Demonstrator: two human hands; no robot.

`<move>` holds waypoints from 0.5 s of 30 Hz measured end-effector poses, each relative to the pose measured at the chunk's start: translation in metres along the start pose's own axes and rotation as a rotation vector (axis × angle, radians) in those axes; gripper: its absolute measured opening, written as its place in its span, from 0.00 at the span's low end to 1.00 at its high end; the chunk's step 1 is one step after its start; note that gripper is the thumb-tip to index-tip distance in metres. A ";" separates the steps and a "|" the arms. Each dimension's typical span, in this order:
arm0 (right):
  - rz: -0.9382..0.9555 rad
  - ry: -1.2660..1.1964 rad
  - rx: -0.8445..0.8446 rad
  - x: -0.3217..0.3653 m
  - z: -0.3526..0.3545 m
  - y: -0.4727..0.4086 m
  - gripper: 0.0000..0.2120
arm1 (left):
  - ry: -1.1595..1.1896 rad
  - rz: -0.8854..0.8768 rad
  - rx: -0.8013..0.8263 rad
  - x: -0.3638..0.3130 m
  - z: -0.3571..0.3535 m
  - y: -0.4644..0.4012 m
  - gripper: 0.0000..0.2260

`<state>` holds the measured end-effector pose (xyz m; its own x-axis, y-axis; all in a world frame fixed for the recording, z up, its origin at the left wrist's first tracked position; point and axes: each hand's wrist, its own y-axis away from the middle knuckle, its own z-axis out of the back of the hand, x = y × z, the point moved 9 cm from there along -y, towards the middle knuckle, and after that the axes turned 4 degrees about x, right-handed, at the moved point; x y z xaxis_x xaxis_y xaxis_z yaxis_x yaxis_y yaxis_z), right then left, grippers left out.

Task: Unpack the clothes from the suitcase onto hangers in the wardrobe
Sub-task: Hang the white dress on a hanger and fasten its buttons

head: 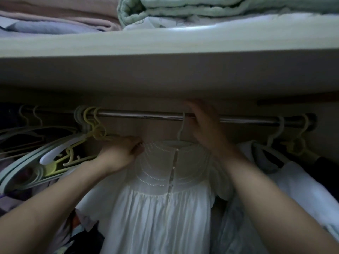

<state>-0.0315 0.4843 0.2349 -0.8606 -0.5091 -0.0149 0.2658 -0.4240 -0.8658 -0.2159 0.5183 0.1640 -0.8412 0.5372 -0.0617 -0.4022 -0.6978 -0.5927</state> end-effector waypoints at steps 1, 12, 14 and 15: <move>0.002 0.056 0.153 -0.003 -0.014 -0.012 0.19 | -0.012 0.000 -0.002 -0.002 0.000 0.001 0.12; -0.180 0.001 0.475 -0.007 -0.035 -0.036 0.20 | 0.210 0.179 0.127 -0.064 0.000 0.021 0.08; -0.185 -0.003 0.469 -0.009 -0.033 -0.034 0.22 | 0.668 0.285 0.225 -0.075 -0.015 0.029 0.07; -0.194 -0.014 0.463 -0.010 -0.032 -0.033 0.23 | 0.890 0.356 0.266 -0.081 -0.026 0.035 0.10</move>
<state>-0.0459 0.5274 0.2476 -0.9081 -0.3969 0.1339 0.2694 -0.7983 -0.5387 -0.1525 0.4627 0.1278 -0.3947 0.3590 -0.8458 -0.3384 -0.9126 -0.2294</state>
